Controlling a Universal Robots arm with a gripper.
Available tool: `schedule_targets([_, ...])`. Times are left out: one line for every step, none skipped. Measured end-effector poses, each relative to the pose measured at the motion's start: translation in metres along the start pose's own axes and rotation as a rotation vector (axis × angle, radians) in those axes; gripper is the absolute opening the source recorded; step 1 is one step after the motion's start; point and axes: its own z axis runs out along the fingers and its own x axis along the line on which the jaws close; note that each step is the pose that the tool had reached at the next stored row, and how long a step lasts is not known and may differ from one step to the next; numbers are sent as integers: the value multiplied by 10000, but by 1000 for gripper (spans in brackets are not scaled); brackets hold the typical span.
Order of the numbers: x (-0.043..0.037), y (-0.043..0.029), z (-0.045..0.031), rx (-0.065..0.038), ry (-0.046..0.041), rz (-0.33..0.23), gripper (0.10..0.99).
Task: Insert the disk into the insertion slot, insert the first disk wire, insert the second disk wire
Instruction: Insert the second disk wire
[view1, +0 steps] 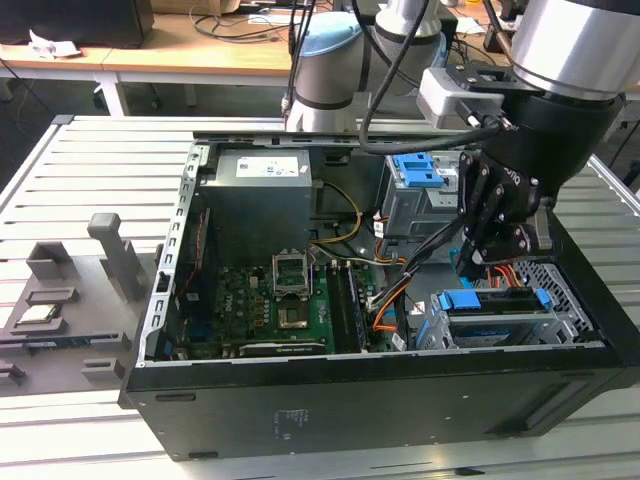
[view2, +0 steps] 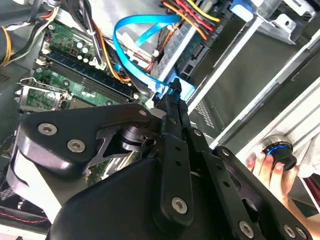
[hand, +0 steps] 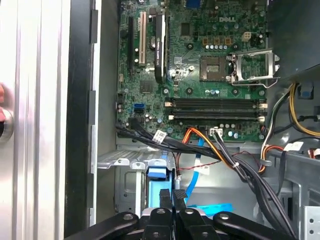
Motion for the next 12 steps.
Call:
schedule_targets([20, -46, 13, -6, 0, 3, 141])
schedule_targets([29, -101, 23, -10, -1, 6, 141])
schedule_targets([34, -147, 33, -15, -1, 7, 141])
schedule_targets([46, -180, 46, -19, -2, 14, 141])
schedule_targets([58, -195, 54, -21, -2, 20, 141])
schedule_targets([71, -204, 60, -22, -1, 27, 141])
schedule_targets([101, -224, 75, -24, -2, 46, 141])
schedule_targets([128, -245, 88, -27, -3, 60, 141])
schedule_targets([144, -274, 102, -31, -6, 86, 141])
schedule_targets([144, -294, 104, -34, -7, 106, 141])
schedule_targets([144, -309, 105, -36, -5, 119, 141])
schedule_targets([144, -330, 111, -39, -8, 144, 141])
